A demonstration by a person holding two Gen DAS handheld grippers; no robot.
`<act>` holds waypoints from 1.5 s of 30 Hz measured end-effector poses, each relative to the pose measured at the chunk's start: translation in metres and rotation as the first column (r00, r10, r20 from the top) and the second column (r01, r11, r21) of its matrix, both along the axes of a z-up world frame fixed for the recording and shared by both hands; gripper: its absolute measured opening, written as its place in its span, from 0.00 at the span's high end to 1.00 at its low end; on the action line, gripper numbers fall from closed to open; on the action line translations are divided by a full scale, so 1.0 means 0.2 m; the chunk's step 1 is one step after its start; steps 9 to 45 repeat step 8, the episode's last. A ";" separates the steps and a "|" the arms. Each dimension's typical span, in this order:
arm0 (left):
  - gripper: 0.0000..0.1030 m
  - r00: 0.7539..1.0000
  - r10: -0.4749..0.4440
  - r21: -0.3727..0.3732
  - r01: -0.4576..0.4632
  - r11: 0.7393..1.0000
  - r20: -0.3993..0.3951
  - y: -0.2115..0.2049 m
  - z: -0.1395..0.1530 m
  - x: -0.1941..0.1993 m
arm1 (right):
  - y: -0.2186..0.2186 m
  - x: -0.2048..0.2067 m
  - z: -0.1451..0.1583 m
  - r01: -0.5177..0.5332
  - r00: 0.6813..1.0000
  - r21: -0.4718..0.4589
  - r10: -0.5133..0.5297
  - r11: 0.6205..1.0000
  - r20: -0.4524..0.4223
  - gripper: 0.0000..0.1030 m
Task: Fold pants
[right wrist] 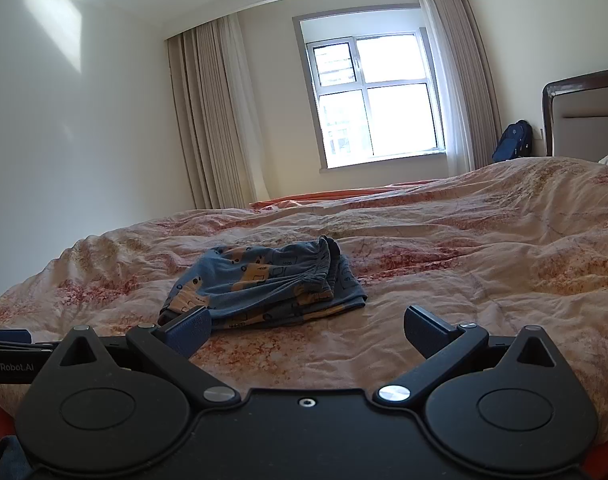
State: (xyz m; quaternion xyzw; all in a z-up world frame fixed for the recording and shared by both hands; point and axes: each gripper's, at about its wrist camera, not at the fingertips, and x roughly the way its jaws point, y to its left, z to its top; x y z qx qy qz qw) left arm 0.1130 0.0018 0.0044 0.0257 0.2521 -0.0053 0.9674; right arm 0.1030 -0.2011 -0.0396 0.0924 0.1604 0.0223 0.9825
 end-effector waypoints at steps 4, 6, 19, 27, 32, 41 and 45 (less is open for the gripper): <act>0.00 1.000 -0.007 -0.008 0.007 1.000 -0.004 0.01 0.00 0.01 | 0.00 0.01 0.00 -0.001 1.000 0.002 0.001 1.000 -0.004 0.00; 0.00 1.000 -0.011 -0.015 0.011 1.000 -0.003 0.01 -0.01 0.01 | 0.00 0.01 -0.01 -0.003 1.000 0.003 0.003 1.000 -0.008 0.00; 0.00 1.000 -0.010 -0.014 0.010 1.000 -0.006 0.01 -0.01 0.01 | 0.00 0.01 -0.01 -0.005 1.000 0.004 0.005 1.000 -0.011 0.00; 0.00 1.000 -0.010 -0.014 0.010 1.000 -0.006 0.01 -0.01 0.01 | 0.00 0.01 -0.01 -0.005 1.000 0.004 0.005 1.000 -0.011 0.00; 0.00 1.000 -0.010 -0.014 0.010 1.000 -0.006 0.01 -0.01 0.01 | 0.00 0.01 -0.01 -0.005 1.000 0.004 0.005 1.000 -0.011 0.00; 0.00 1.000 -0.010 -0.014 0.010 1.000 -0.006 0.01 -0.01 0.01 | 0.00 0.01 -0.01 -0.005 1.000 0.004 0.005 1.000 -0.011 0.00; 0.00 1.000 -0.010 -0.014 0.010 1.000 -0.006 0.01 -0.01 0.01 | 0.00 0.01 -0.01 -0.005 1.000 0.004 0.005 1.000 -0.011 0.00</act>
